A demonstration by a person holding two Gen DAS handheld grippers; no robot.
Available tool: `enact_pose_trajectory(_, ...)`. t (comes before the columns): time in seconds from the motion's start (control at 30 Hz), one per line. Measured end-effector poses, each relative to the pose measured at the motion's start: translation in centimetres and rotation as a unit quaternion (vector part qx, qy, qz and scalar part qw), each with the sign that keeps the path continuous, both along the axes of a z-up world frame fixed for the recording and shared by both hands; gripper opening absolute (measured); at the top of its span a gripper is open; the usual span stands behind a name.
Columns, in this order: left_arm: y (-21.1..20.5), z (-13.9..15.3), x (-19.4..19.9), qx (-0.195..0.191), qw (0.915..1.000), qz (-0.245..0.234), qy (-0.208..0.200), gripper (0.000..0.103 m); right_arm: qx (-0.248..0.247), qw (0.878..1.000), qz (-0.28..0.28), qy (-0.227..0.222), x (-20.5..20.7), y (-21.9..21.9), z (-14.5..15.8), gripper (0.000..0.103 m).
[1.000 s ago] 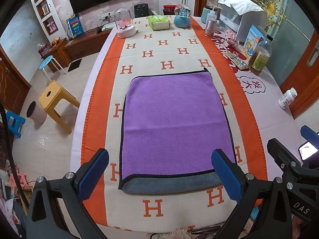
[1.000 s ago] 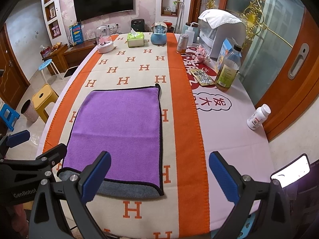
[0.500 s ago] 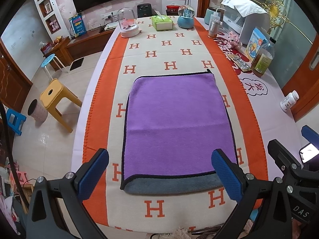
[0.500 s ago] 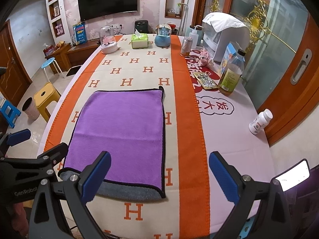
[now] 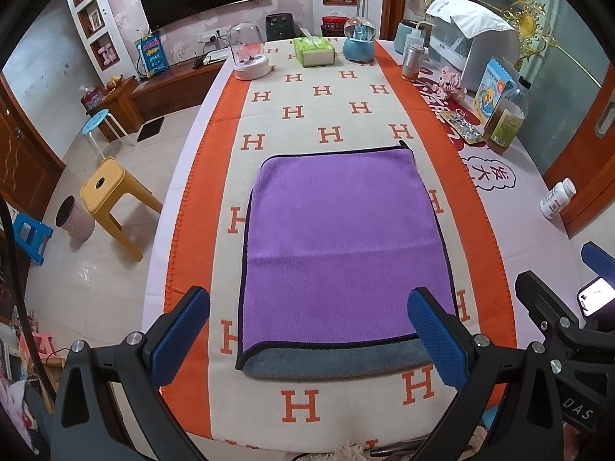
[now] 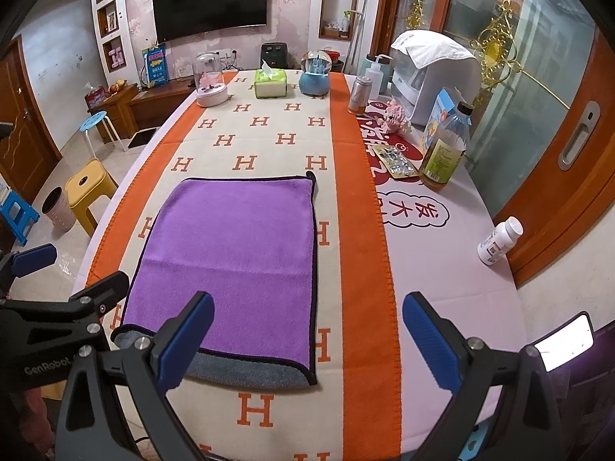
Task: Fold towel
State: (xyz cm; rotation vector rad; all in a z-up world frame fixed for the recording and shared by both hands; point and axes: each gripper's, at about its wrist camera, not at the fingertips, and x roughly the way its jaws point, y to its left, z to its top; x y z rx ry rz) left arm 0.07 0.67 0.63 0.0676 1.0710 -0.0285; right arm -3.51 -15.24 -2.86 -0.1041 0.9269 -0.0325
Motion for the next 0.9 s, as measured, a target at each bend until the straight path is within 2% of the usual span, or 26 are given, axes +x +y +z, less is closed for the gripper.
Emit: enact_pose_trajectory(0.9, 2.0, 1.6, 1.0, 0.014, 0.9994, 0.008, -0.03, 0.102, -0.003, 1.0, -0.004, -0.017, 0.8, -1.1, 0.9, 0.099)
